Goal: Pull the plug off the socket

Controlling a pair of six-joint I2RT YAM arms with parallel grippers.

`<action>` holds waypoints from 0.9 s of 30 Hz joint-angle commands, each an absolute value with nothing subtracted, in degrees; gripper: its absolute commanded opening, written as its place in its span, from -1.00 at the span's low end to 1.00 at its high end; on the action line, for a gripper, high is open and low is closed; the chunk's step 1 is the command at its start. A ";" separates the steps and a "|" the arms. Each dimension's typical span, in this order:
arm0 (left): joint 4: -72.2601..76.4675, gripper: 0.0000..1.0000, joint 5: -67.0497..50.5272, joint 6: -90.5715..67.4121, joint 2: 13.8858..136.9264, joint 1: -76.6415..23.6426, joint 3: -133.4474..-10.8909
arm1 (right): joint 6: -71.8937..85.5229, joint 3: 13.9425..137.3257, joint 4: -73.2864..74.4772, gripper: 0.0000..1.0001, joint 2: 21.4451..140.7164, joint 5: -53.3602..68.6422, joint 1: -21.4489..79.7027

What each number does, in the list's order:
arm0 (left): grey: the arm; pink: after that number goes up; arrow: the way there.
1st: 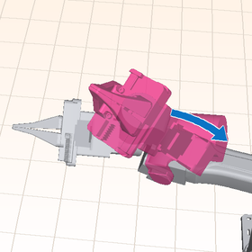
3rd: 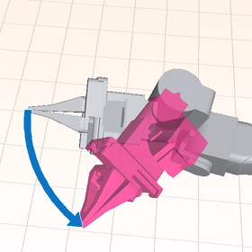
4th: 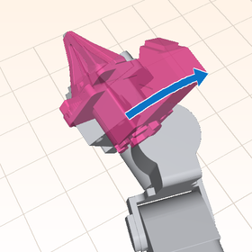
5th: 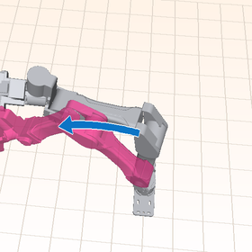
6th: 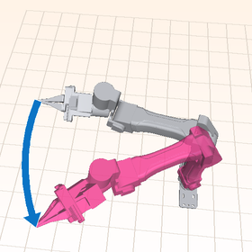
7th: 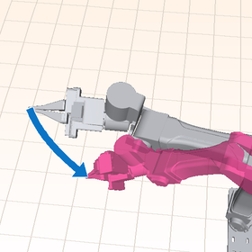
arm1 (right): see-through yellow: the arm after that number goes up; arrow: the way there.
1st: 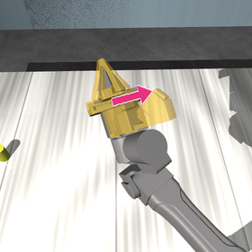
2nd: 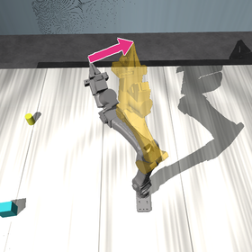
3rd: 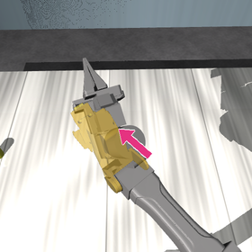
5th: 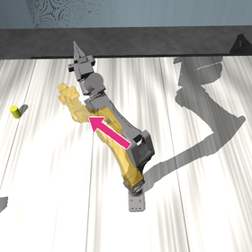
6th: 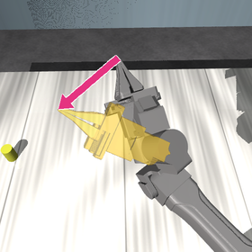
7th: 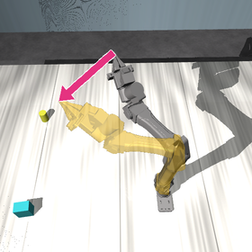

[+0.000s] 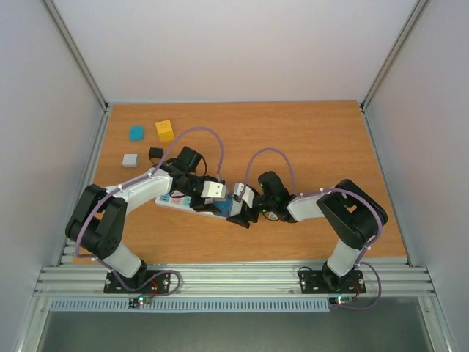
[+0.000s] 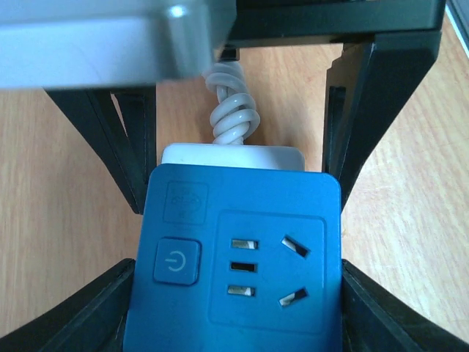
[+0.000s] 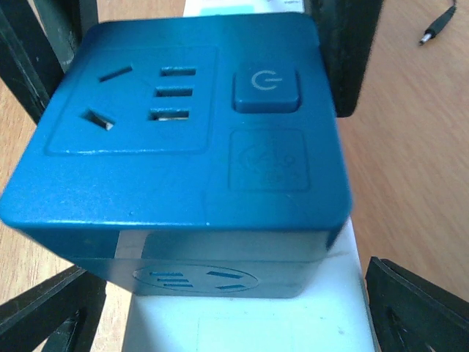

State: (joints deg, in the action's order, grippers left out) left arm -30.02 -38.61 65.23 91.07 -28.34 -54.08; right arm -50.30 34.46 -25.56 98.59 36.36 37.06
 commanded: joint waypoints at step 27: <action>-34.88 -0.24 -49.21 61.68 89.30 -27.60 -54.14 | -52.56 31.64 -33.55 0.15 103.17 31.69 39.84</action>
